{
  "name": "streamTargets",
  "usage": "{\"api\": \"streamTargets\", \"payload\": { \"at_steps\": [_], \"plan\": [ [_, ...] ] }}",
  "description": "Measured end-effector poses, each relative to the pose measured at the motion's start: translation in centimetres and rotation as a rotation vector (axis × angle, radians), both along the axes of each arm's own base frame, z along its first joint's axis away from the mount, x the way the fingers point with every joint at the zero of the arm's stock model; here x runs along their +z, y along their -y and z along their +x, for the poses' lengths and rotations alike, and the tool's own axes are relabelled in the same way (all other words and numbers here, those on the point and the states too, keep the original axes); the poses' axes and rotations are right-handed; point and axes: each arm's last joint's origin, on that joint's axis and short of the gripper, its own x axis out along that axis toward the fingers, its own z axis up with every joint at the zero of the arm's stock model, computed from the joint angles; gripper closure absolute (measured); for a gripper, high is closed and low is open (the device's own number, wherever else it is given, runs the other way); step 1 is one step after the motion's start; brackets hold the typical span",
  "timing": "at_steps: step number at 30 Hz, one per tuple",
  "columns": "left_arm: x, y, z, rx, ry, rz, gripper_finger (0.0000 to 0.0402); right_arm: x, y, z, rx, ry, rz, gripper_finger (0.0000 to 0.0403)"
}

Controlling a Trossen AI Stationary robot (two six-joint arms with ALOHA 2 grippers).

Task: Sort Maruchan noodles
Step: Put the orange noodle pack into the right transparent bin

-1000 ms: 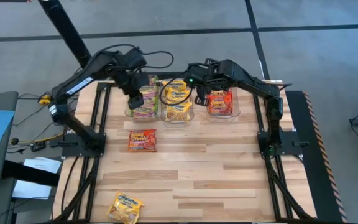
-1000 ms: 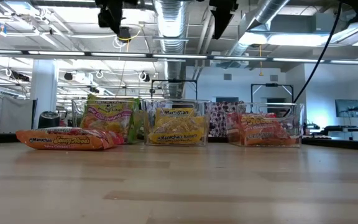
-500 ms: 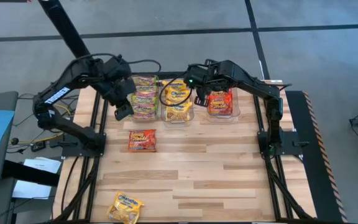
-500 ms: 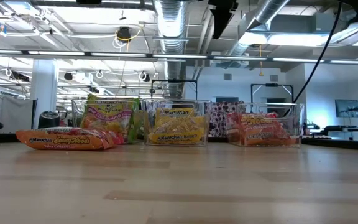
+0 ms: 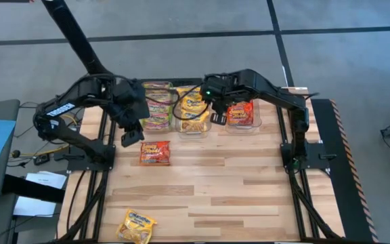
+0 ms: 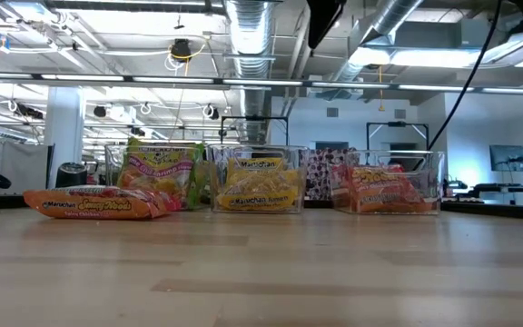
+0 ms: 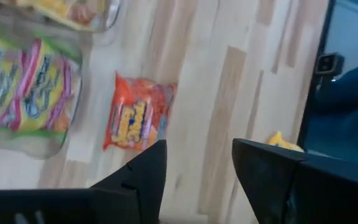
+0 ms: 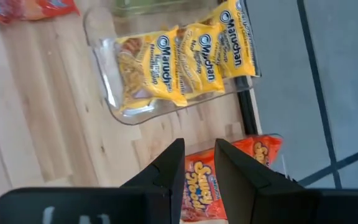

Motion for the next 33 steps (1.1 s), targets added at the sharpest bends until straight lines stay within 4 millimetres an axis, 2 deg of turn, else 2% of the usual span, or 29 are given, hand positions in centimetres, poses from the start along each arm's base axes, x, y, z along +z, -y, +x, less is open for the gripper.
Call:
{"api": "streamTargets", "payload": {
  "at_steps": [3,8,13,17,23,29,33],
  "plan": [
    [-0.6,0.4,-1.3,0.027,-0.019,-0.014,0.0237,0.5,-0.8,-0.3,-0.017,0.032,0.016,0.0291],
    [-2.1,1.3,-4.7,0.071,-0.030,-0.046,0.0247,2.2,-2.0,-1.9,-0.067,0.129,0.075,0.0291],
    [-4.6,1.7,-6.9,0.135,-0.047,-0.032,0.0253,3.4,-3.0,-3.2,-0.132,0.220,0.212,0.0291],
    [-6.9,1.7,-7.8,0.134,-0.068,-0.022,0.0253,4.0,-3.9,-3.7,-0.171,0.263,0.294,0.0291],
    [-9.7,1.7,-7.5,0.078,-0.108,0.005,0.0253,3.9,-5.3,-3.6,-0.185,0.272,0.346,0.0291],
    [-12.1,1.5,-5.9,-0.020,-0.082,0.053,0.0253,3.0,-7.9,-2.5,-0.174,0.245,0.405,0.0287],
    [-13.2,1.5,-5.4,-0.052,-0.088,0.064,0.0253,1.8,-10.2,-1.3,-0.106,0.178,0.468,0.0266]
  ]
}}
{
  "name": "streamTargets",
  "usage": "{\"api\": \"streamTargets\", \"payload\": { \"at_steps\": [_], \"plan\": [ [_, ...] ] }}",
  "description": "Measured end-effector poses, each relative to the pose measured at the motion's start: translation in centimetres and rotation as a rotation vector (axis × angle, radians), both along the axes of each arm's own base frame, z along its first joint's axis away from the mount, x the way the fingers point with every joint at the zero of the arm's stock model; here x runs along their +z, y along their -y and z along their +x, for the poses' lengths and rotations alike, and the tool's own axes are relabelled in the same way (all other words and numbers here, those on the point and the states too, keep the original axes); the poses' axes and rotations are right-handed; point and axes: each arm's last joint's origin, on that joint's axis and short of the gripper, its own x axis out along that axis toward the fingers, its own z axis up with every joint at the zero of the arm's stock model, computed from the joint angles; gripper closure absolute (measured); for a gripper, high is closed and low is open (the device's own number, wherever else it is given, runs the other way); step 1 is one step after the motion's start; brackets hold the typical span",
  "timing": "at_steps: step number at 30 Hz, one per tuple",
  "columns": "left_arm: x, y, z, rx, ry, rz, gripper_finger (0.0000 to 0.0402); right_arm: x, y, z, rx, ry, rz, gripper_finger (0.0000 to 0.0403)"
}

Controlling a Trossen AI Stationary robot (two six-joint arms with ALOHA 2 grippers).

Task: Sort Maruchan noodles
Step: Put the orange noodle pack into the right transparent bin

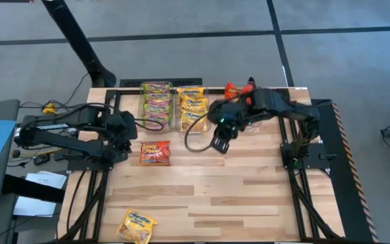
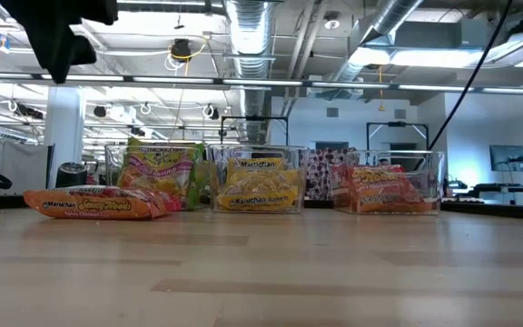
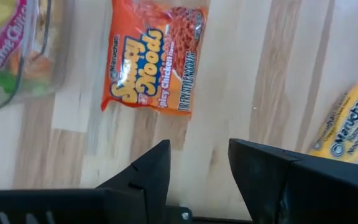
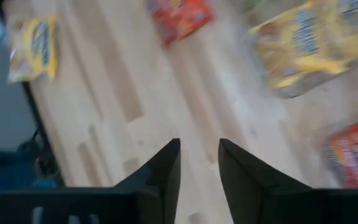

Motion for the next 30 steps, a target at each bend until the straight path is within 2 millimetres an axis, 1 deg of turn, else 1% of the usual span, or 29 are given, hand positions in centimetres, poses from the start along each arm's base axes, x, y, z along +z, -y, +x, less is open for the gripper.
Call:
{"api": "streamTargets", "payload": {
  "at_steps": [2,6,11,16,21,25,30],
  "plan": [
    [-0.2,0.0,0.2,-0.033,0.015,0.021,0.0253,-0.9,-1.3,0.9,0.041,-0.025,0.011,0.0250],
    [-0.7,-0.1,0.8,-0.134,0.067,0.079,0.0253,-2.2,-3.3,1.9,0.088,-0.059,0.016,0.0220],
    [-1.2,-0.3,1.1,-0.204,0.061,0.161,0.0253,-3.5,-4.3,2.8,0.055,-0.107,0.038,0.0193],
    [-1.3,-0.3,1.2,-0.258,0.052,0.184,0.0253,-4.1,-4.8,3.1,0.028,-0.125,0.051,0.0188],
    [-1.7,-0.3,1.7,-0.242,0.030,0.165,0.0247,-4.1,-5.0,3.1,0.010,-0.129,0.060,0.0193],
    [-2.3,-0.4,2.3,-0.242,-0.023,0.151,0.0230,-4.1,-5.0,3.1,-0.015,-0.130,0.071,0.0194],
    [-3.2,-0.6,3.8,-0.241,-0.053,0.151,0.0201,-4.1,-5.1,3.1,-0.015,-0.129,0.072,0.0195]
  ]
}}
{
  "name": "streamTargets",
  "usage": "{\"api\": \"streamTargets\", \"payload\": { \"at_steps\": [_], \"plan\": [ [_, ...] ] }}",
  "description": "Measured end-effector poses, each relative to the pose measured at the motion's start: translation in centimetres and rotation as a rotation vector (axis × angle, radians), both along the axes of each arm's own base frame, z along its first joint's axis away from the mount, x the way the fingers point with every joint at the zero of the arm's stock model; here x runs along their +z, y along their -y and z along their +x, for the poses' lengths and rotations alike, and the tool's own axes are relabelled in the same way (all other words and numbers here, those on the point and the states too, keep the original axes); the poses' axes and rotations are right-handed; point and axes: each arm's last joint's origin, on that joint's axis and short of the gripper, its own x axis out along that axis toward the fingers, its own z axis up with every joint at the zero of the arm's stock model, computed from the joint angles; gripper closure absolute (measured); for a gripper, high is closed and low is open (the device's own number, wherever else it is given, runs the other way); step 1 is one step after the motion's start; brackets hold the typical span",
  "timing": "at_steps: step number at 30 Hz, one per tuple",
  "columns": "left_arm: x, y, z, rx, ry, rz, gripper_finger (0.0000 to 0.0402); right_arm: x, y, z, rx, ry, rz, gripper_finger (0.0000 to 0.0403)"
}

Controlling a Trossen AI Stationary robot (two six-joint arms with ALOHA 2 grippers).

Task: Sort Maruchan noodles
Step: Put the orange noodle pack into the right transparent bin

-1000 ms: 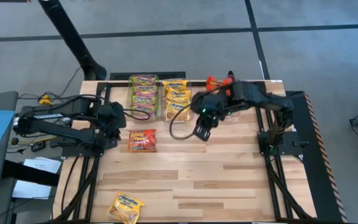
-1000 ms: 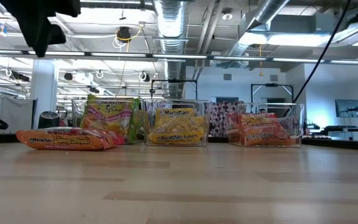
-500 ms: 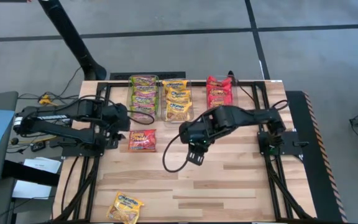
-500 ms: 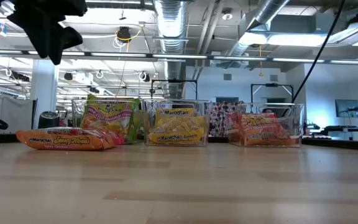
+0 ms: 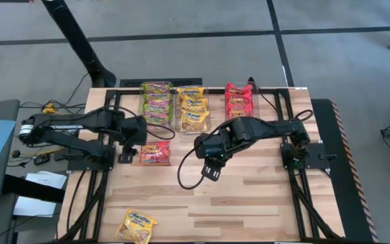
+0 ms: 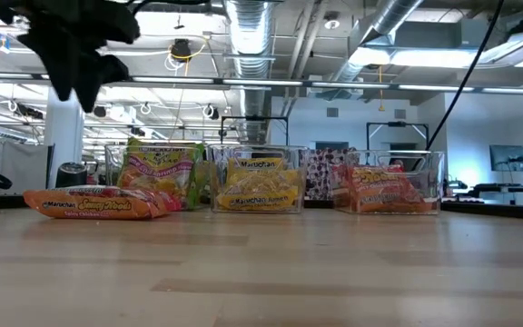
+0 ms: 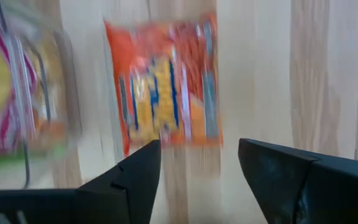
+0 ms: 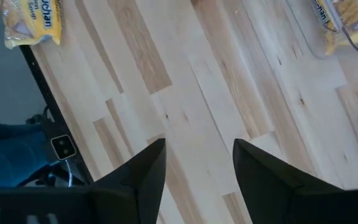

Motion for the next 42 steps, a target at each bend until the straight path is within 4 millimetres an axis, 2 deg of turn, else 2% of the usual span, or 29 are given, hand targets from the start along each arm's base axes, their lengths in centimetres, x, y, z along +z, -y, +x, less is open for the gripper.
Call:
{"api": "streamTargets", "payload": {
  "at_steps": [9,21,27,31,36,42],
  "plan": [
    [-1.7,-0.4,4.0,0.095,0.072,-0.033,0.0191,0.0,0.0,0.0,0.000,0.000,0.000,0.0195],
    [-5.2,-0.6,6.4,0.167,-0.081,-0.067,0.0192,0.0,-0.2,0.0,0.004,0.000,-0.001,0.0195],
    [-6.8,0.0,7.6,0.157,-0.113,-0.070,0.0192,0.0,-0.2,0.0,0.005,0.000,-0.001,0.0195],
    [-7.7,0.5,8.0,0.136,-0.109,-0.063,0.0192,0.0,-0.2,0.0,0.005,0.000,-0.002,0.0195],
    [-9.6,0.9,7.2,0.125,-0.106,-0.038,0.0192,0.0,-0.2,-0.1,0.005,0.000,-0.002,0.0195],
    [-11.0,1.0,6.4,0.128,-0.104,-0.005,0.0192,0.0,-0.2,0.0,0.005,0.000,-0.002,0.0195]
  ]
}}
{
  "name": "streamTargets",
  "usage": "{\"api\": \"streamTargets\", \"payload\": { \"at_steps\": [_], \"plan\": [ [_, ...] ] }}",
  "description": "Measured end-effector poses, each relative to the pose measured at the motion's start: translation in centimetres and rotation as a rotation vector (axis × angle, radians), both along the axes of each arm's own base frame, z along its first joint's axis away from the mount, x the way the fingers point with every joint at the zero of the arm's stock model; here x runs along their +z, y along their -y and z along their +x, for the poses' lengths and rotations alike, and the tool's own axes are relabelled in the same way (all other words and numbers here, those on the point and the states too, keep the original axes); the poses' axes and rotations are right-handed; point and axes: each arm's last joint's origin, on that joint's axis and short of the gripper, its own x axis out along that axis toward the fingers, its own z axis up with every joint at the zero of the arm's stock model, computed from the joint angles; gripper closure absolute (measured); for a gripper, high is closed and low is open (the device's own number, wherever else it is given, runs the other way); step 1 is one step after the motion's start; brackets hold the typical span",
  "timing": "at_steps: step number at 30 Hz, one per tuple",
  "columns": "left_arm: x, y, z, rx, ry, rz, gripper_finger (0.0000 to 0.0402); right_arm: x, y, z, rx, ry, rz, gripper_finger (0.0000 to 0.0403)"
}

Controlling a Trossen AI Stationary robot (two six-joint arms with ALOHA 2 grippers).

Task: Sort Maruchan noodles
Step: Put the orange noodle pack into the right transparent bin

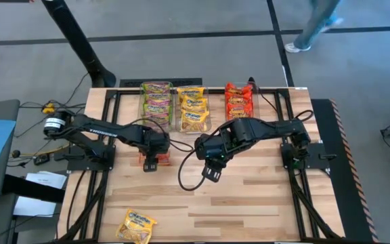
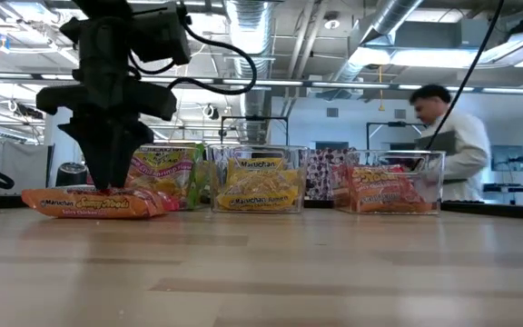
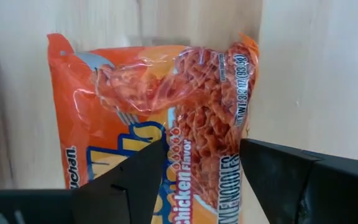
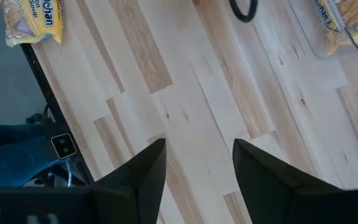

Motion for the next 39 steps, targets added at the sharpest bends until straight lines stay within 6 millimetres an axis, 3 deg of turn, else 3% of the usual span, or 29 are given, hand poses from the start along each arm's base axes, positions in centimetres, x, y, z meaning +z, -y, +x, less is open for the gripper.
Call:
{"api": "streamTargets", "payload": {
  "at_steps": [12,26,39],
  "plan": [
    [-1.3,0.3,-0.4,0.045,0.032,0.061,0.0204,0.0,0.0,0.0,-0.001,0.002,-0.001,0.0195],
    [-1.4,3.1,0.2,-0.060,0.116,0.072,0.0326,0.0,0.1,0.0,-0.070,0.000,0.021,0.0195],
    [-1.1,3.9,0.8,-0.098,0.167,-0.065,0.0386,0.1,0.1,0.1,-0.082,0.011,0.024,0.0195]
  ]
}}
